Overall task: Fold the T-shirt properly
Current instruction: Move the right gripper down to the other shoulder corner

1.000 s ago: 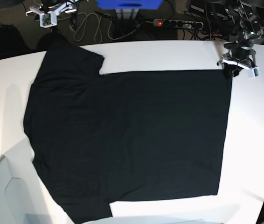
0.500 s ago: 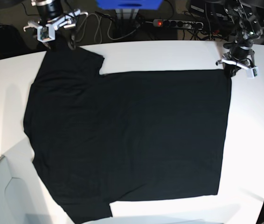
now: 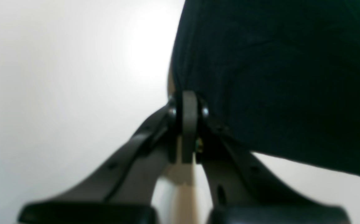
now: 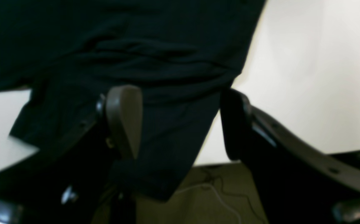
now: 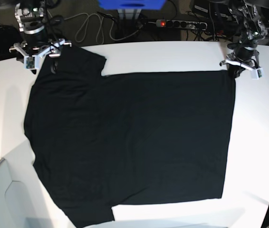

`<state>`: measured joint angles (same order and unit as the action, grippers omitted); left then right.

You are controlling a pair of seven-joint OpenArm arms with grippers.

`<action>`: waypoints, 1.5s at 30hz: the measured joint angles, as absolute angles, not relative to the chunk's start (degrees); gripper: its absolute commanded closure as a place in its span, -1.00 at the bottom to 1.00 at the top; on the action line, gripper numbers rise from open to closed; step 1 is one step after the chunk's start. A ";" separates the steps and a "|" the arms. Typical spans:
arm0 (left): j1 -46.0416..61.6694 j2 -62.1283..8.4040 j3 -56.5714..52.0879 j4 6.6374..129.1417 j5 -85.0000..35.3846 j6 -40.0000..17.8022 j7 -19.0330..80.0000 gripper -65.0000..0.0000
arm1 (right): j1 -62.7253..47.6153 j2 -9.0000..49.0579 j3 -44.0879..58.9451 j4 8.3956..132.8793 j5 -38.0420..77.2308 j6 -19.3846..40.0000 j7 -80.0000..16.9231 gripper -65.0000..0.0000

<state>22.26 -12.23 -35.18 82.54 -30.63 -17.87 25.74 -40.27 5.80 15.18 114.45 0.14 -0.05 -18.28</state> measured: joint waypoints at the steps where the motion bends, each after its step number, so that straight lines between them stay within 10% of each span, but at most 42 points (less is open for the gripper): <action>1: 22.26 -12.23 -35.18 82.54 -30.63 -17.87 25.74 1.00 | -39.51 5.80 15.27 113.27 0.14 -0.03 -18.33 -0.18; 45: 22.55 -12.21 -35.57 82.83 -30.61 -17.85 25.91 1.00 | -32.36 5.82 15.27 95.68 1.39 -0.05 -14.81 -0.16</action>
